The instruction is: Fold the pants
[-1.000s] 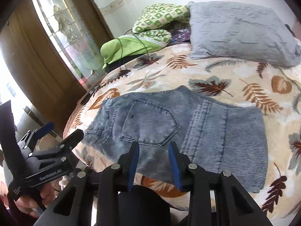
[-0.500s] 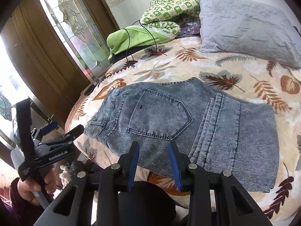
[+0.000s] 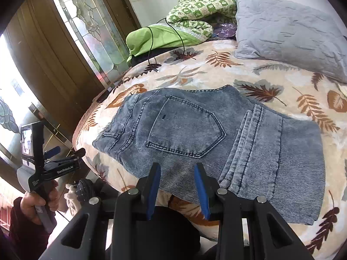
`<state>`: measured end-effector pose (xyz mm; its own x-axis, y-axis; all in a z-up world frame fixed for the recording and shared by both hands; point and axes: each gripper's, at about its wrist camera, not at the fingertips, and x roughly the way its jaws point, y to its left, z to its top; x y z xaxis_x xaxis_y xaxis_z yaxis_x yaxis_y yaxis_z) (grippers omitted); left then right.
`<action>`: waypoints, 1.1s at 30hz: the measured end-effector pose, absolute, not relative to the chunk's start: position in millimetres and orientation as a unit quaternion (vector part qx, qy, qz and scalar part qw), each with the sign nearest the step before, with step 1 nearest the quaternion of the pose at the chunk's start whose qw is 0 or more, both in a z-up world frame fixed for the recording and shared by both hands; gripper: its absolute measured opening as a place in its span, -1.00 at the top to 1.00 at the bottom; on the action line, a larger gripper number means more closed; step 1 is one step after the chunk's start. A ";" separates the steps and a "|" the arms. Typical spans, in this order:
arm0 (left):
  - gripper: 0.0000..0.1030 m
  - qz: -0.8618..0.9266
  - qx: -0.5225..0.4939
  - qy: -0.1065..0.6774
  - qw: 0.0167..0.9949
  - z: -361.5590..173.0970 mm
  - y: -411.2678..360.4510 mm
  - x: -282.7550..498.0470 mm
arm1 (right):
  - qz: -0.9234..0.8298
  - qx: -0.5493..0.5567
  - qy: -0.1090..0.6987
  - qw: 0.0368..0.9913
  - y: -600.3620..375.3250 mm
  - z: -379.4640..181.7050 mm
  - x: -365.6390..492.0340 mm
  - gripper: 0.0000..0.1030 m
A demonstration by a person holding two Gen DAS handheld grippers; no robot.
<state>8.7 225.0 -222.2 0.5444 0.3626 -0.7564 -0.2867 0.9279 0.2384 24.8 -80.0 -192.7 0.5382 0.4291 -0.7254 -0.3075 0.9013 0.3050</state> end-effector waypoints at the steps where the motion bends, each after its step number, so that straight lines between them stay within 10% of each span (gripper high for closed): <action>1: -1.00 0.184 0.044 0.438 0.879 -220.6 223.4 8.4 | 0.212 0.069 0.433 0.874 -78.7 -193.3 24.9 0.31; 33: -1.00 0.159 0.060 0.413 0.895 -210.1 199.1 12.5 | 0.217 0.061 0.436 0.871 -67.2 -199.8 24.1 0.31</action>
<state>12.5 199.1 -210.1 0.6081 0.3337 -0.7203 -0.2346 0.9424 0.2385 24.1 -67.2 -199.8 0.5254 0.4304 -0.7340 -0.3246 0.8988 0.2946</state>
